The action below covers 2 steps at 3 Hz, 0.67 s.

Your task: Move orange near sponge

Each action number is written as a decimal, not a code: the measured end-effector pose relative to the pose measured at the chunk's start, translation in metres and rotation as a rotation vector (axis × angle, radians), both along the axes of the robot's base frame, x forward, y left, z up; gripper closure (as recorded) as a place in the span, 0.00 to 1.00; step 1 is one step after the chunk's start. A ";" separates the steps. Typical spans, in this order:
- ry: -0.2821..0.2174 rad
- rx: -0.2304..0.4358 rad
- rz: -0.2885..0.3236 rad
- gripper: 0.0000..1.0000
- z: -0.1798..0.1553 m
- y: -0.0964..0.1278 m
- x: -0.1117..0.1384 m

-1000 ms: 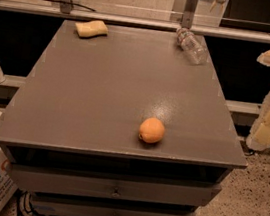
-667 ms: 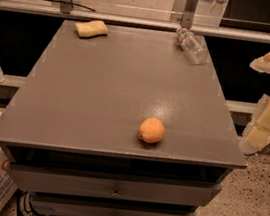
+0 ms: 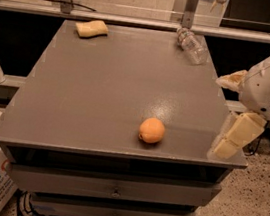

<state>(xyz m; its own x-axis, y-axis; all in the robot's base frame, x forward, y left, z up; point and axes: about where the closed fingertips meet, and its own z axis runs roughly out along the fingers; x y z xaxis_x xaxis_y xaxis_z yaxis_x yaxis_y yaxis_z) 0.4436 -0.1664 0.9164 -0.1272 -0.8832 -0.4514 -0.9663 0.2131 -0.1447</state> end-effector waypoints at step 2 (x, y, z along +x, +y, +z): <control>-0.010 0.197 0.144 0.00 -0.038 0.065 0.016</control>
Offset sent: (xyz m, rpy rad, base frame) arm 0.0233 0.0986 -0.0562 0.2980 -0.0171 0.2177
